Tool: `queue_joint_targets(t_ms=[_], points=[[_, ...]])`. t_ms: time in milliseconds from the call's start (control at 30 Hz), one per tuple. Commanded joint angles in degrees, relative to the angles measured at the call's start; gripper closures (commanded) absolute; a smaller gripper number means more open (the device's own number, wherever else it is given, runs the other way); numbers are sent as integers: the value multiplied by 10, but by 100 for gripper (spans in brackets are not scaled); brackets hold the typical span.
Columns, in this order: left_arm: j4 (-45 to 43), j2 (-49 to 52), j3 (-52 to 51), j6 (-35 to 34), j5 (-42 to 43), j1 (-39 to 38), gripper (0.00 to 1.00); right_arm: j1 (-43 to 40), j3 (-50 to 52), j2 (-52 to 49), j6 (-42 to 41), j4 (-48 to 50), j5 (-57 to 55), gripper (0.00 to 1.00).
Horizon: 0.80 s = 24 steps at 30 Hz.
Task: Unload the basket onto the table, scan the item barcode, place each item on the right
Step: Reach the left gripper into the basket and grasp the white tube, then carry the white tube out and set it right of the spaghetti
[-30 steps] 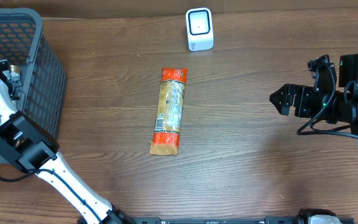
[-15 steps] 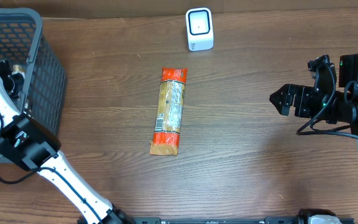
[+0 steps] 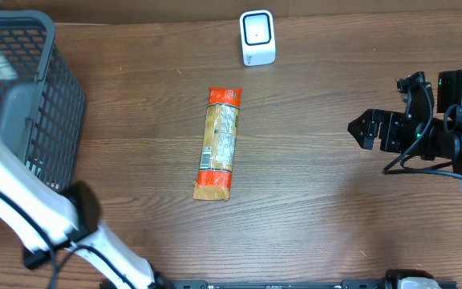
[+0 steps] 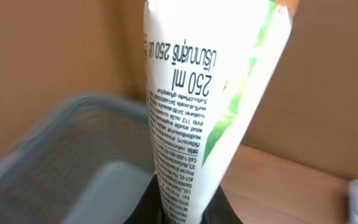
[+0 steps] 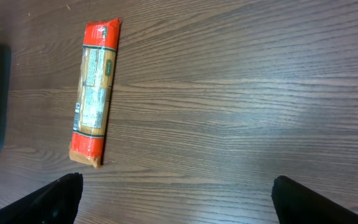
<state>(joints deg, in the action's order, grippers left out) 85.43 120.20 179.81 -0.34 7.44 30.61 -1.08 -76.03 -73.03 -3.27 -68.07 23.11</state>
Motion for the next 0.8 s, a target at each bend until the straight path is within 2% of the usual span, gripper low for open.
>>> queue_joint_targets(t_ms=[0,100,133,333,567,667,767], points=[[79,9,-2,-14,26,-161,96,0,-12,2,-1,4,-1,0],[114,46,-15,-17,5,-259,96,0,-12,2,-1,4,-1,0],[113,67,-41,-40,5,-311,96,0,-12,2,-1,4,-1,0],[109,154,-128,-107,-30,-458,96,0,-12,2,2,4,-2,0],[106,250,-190,-176,-34,-571,96,0,-12,2,2,4,-26,0],[114,296,-211,-253,-78,-615,96,0,-12,2,1,4,-26,0],[114,312,-223,-301,-81,-635,96,0,-12,2,1,4,-26,0]])
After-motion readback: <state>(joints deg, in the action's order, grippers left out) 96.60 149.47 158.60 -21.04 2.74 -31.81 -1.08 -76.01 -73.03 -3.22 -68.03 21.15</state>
